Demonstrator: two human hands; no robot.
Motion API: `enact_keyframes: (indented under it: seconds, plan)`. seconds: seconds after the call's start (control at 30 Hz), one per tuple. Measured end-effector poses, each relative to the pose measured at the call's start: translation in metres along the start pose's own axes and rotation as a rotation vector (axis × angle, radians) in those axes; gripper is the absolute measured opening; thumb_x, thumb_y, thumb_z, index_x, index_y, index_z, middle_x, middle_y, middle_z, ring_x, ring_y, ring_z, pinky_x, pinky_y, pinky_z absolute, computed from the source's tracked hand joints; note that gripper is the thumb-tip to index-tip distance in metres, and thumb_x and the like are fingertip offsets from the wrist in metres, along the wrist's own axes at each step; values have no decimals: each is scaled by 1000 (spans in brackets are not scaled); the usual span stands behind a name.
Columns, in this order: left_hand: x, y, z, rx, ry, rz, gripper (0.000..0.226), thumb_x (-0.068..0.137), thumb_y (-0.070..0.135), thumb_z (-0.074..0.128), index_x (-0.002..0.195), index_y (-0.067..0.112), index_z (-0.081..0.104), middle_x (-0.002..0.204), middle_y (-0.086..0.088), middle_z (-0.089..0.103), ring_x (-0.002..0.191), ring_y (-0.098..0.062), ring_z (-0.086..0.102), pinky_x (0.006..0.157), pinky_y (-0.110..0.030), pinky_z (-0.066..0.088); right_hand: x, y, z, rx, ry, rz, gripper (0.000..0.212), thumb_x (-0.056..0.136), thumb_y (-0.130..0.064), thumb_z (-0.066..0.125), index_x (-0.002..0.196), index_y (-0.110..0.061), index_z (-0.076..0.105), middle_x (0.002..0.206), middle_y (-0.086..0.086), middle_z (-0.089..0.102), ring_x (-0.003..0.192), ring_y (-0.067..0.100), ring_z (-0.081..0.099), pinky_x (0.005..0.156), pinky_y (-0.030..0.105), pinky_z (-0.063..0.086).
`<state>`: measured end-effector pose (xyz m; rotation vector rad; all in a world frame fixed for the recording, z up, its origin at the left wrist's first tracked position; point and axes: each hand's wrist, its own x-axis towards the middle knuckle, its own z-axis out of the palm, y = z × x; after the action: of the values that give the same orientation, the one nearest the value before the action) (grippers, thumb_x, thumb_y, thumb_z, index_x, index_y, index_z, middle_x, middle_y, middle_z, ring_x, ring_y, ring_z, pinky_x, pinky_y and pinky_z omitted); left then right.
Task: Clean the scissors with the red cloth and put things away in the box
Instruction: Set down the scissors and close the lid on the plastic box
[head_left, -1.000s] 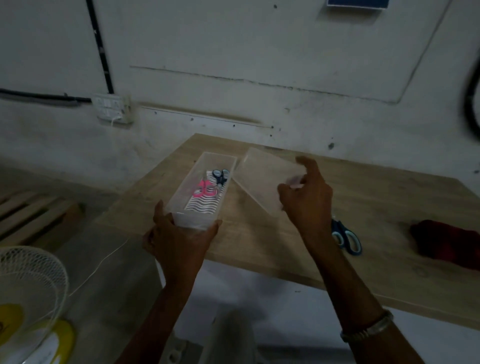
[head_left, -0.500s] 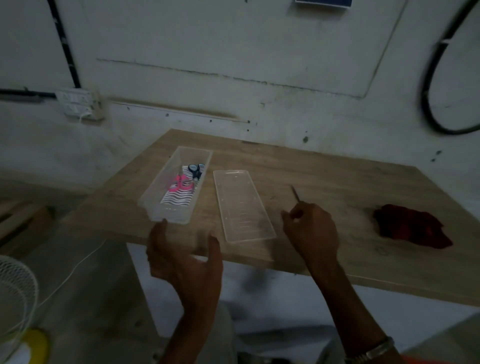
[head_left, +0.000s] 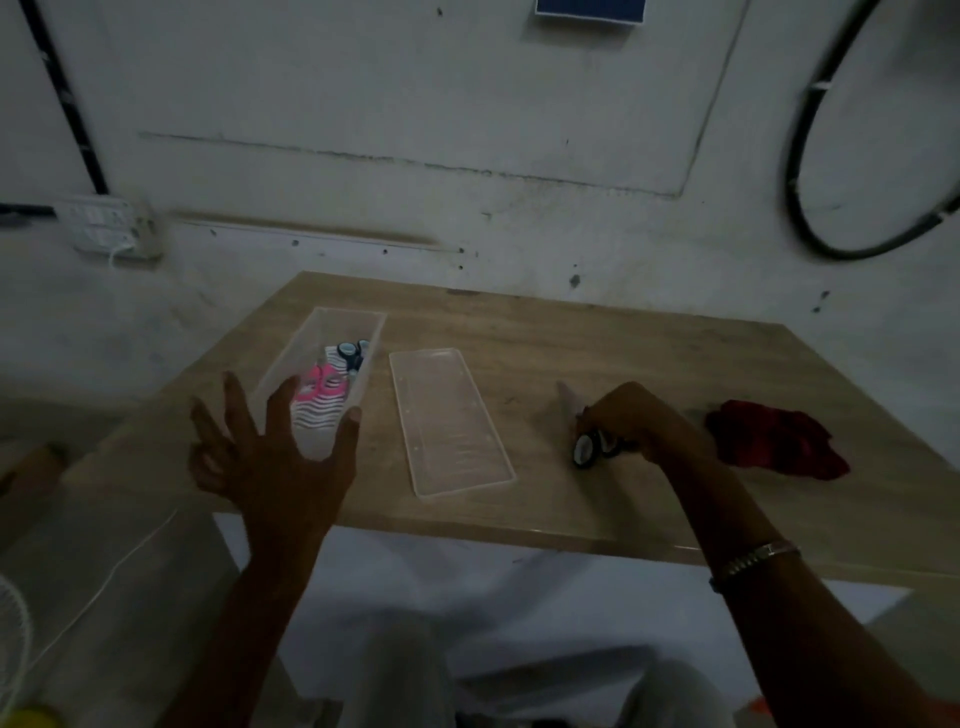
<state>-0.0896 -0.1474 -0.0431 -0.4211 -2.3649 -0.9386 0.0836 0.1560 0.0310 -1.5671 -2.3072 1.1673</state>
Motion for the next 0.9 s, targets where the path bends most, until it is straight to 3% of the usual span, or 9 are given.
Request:
enact_keyframes:
  seconds: [0.1, 0.23, 0.33, 0.43, 0.57, 0.7, 0.77, 0.83, 0.9]
  plan:
    - [3, -8, -2, -8, -74, -33, 79, 79, 77, 48, 141, 29, 47, 161, -22, 28, 145, -45, 31, 115, -67, 19, -14, -27, 4, 230, 1, -95, 22, 85, -10, 88, 94, 4, 75, 79, 14, 67, 55, 19, 59, 38, 20, 45]
    - [5, -10, -7, -86, -88, -38, 94, 75, 77, 61, 146, 20, 39, 158, -23, 33, 141, -45, 37, 116, -62, 25, -41, -90, 34, 441, -177, -285, 26, 87, -16, 87, 106, 0, 77, 87, 10, 77, 66, 16, 69, 52, 23, 55]
    - [6, -11, -11, -180, -120, -85, 108, 68, 69, 75, 152, 22, 26, 160, -18, 31, 145, -39, 33, 118, -59, 24, -53, -143, 71, 423, -342, -369, 22, 93, -15, 80, 110, -2, 79, 88, 7, 80, 66, 13, 71, 54, 21, 55]
    - [6, -10, -15, -270, -148, -190, 124, 59, 68, 83, 155, 26, 18, 157, -11, 35, 145, -33, 34, 118, -57, 27, -53, -187, 109, 415, -348, -370, 25, 95, -12, 78, 113, 5, 76, 90, 11, 75, 61, 13, 65, 47, 19, 53]
    - [8, -10, -19, -323, -162, -215, 129, 56, 65, 87, 156, 23, 16, 155, -10, 40, 143, -30, 38, 118, -50, 27, -51, -223, 152, 222, -442, -342, 15, 102, -9, 69, 91, 1, 68, 79, 12, 66, 64, 15, 63, 48, 19, 56]
    - [9, -16, -19, -312, -159, -199, 130, 55, 72, 83, 156, 21, 17, 152, -9, 42, 141, -29, 41, 118, -50, 28, -47, -232, 185, -54, -505, -374, 21, 104, -10, 66, 87, 2, 67, 96, 21, 73, 86, 28, 73, 88, 38, 63]
    - [9, -18, -18, -310, -156, -192, 130, 55, 74, 81, 155, 20, 18, 149, -9, 44, 139, -28, 43, 116, -48, 28, -53, -232, 191, -103, -482, -397, 14, 101, -6, 67, 90, 2, 68, 98, 20, 72, 83, 28, 73, 82, 34, 65]
    - [9, -18, -17, -308, -142, -190, 128, 55, 73, 82, 154, 19, 21, 147, -9, 46, 136, -28, 46, 115, -48, 30, -58, -230, 192, -291, -320, -513, 14, 97, -12, 72, 102, 0, 66, 110, 19, 71, 91, 28, 72, 78, 32, 62]
    - [7, -18, -17, -317, -108, -182, 125, 55, 72, 82, 152, 19, 24, 145, -10, 48, 135, -29, 48, 114, -49, 31, -65, -230, 190, -494, -121, -676, 39, 93, -20, 78, 123, 1, 65, 125, 19, 71, 109, 32, 73, 89, 37, 61]
